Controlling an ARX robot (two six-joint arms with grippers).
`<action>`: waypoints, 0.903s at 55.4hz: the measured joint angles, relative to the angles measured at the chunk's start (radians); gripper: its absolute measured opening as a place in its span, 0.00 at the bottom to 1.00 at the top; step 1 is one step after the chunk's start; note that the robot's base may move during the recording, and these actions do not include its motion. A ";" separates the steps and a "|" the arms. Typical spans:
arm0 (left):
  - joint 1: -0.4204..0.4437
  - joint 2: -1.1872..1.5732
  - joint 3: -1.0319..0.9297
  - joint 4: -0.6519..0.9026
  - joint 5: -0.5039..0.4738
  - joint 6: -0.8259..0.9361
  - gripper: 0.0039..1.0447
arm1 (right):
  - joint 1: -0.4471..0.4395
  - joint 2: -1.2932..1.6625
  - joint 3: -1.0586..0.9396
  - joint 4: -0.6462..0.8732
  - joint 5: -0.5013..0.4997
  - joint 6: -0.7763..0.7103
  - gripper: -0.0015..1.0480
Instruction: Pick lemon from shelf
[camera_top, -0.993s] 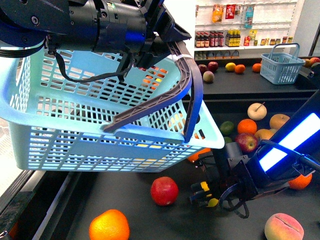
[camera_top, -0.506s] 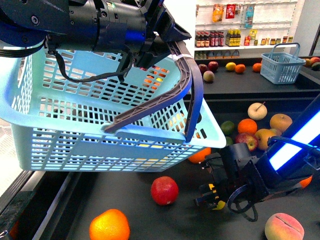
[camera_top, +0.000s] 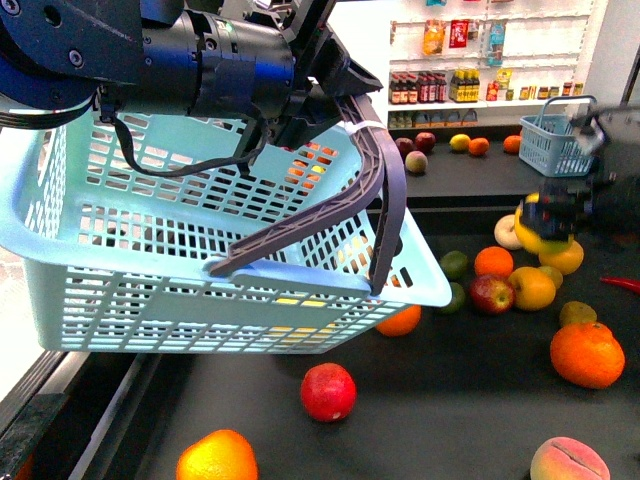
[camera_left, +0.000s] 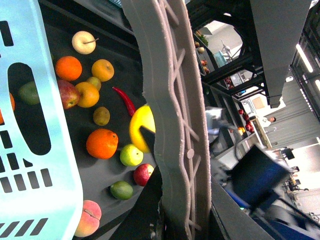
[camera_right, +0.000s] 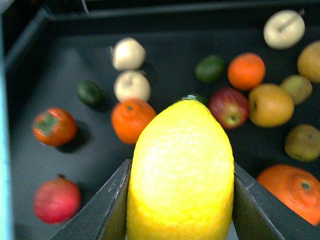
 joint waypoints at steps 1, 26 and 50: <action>0.000 0.000 0.000 0.000 0.000 0.000 0.10 | 0.002 -0.013 0.000 -0.003 -0.008 0.011 0.46; 0.000 0.000 0.000 0.000 -0.001 0.000 0.10 | 0.193 -0.106 -0.081 -0.010 -0.094 0.301 0.46; 0.000 0.000 0.000 0.000 0.000 0.000 0.10 | 0.278 0.011 -0.080 0.025 -0.052 0.338 0.46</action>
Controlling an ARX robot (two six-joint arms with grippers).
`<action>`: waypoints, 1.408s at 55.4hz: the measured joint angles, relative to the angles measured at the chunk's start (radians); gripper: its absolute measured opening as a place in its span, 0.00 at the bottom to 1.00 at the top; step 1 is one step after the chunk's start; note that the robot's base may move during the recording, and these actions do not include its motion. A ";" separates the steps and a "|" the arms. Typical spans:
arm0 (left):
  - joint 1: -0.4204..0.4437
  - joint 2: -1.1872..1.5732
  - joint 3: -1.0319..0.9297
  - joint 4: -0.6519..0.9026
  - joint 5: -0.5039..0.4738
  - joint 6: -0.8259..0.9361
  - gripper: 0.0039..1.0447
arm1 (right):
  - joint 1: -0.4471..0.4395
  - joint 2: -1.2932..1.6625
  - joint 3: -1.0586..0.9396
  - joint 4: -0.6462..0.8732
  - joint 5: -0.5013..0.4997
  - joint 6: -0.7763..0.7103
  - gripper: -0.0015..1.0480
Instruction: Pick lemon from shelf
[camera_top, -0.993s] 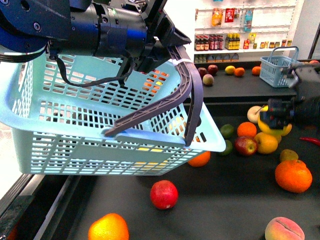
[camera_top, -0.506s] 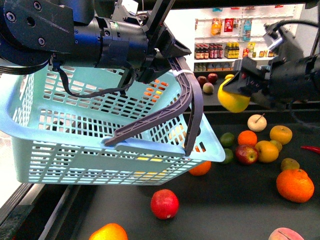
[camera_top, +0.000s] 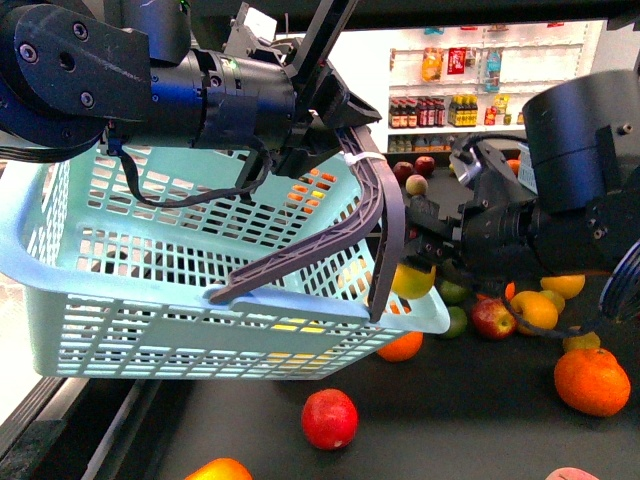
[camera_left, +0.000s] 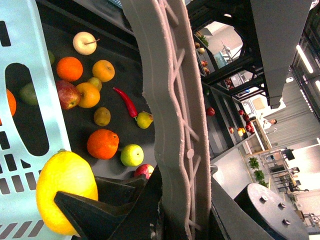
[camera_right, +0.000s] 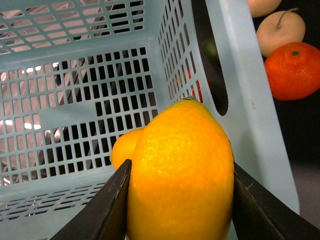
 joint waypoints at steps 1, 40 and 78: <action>0.000 0.000 0.000 0.000 0.000 0.000 0.10 | 0.001 0.001 0.000 0.002 0.000 0.002 0.46; 0.000 0.000 0.000 0.000 0.000 -0.001 0.10 | -0.038 -0.188 -0.067 0.032 0.200 -0.256 0.93; 0.000 0.000 0.000 0.000 0.000 0.000 0.10 | -0.205 -1.598 -0.848 -0.340 0.291 -0.436 0.66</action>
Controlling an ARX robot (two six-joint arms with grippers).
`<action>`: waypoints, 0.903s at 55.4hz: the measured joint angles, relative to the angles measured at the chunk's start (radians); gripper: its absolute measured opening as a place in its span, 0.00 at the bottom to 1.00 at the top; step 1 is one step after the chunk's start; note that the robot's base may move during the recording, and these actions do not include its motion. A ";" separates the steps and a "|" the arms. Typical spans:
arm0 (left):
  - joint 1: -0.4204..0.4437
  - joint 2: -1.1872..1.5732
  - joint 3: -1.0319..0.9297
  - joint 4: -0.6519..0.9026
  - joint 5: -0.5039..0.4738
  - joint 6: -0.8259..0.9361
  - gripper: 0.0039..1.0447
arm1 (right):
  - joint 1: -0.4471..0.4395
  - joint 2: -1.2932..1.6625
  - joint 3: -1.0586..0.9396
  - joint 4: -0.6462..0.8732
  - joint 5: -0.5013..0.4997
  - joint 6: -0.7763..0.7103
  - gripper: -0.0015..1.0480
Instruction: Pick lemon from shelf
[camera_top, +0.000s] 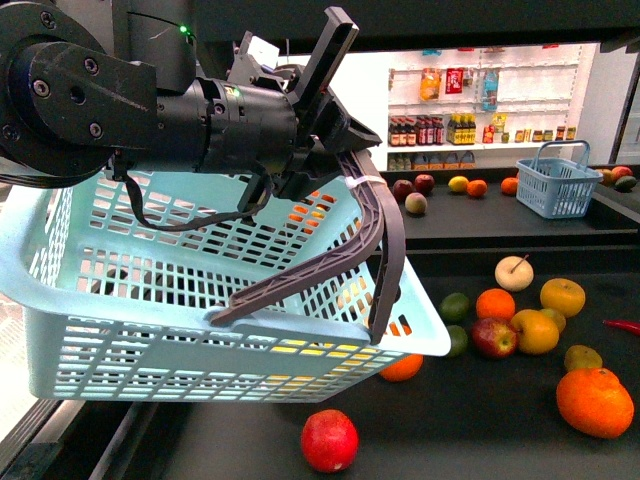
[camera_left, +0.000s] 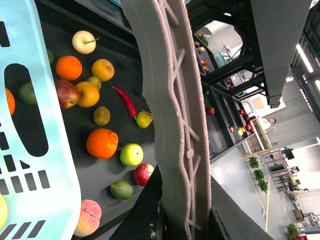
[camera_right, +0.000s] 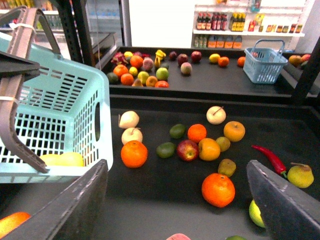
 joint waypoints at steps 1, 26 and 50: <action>0.000 0.000 0.000 0.000 0.000 0.000 0.10 | 0.000 -0.038 -0.019 -0.016 0.000 0.002 0.63; 0.000 0.000 0.000 0.000 0.000 0.000 0.10 | 0.000 -0.352 -0.214 -0.105 -0.002 0.006 0.03; 0.000 0.000 0.000 0.000 0.000 0.000 0.10 | 0.000 -0.407 -0.274 -0.094 -0.002 0.006 0.03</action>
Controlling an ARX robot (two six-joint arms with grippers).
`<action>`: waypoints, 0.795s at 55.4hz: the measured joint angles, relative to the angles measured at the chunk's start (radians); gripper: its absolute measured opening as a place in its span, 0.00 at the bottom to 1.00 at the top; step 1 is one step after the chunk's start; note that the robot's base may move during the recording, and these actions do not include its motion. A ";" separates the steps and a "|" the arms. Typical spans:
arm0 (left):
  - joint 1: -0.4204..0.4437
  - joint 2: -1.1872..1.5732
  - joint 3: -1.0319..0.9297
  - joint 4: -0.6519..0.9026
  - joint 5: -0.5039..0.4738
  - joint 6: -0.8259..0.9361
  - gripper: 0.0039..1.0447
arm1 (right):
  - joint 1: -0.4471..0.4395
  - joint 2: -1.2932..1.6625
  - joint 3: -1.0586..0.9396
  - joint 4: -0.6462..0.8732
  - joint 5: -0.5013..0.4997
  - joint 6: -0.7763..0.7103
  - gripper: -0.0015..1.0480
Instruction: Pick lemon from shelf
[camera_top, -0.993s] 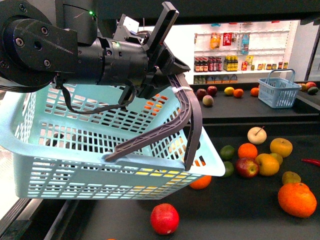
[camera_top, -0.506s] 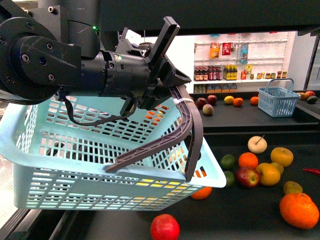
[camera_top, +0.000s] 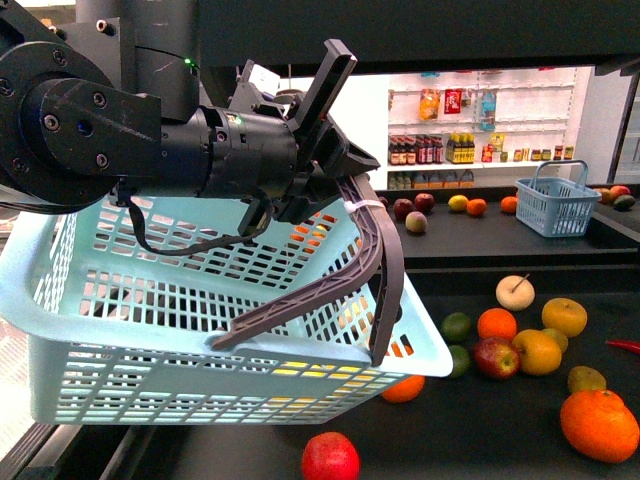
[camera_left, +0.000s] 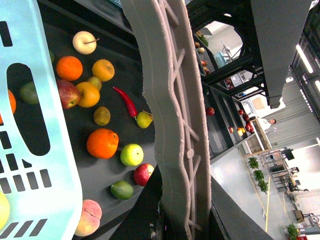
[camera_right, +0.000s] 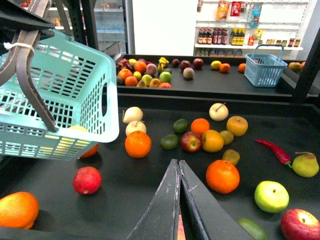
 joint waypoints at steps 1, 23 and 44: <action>0.000 0.000 0.000 0.000 0.000 0.000 0.10 | 0.000 -0.008 -0.009 0.000 0.001 0.000 0.03; 0.000 0.000 0.000 0.000 0.000 0.000 0.10 | 0.000 -0.017 -0.013 0.002 0.002 0.000 0.34; 0.000 0.000 0.000 0.000 0.000 0.000 0.10 | 0.000 -0.017 -0.013 0.002 0.002 0.001 0.93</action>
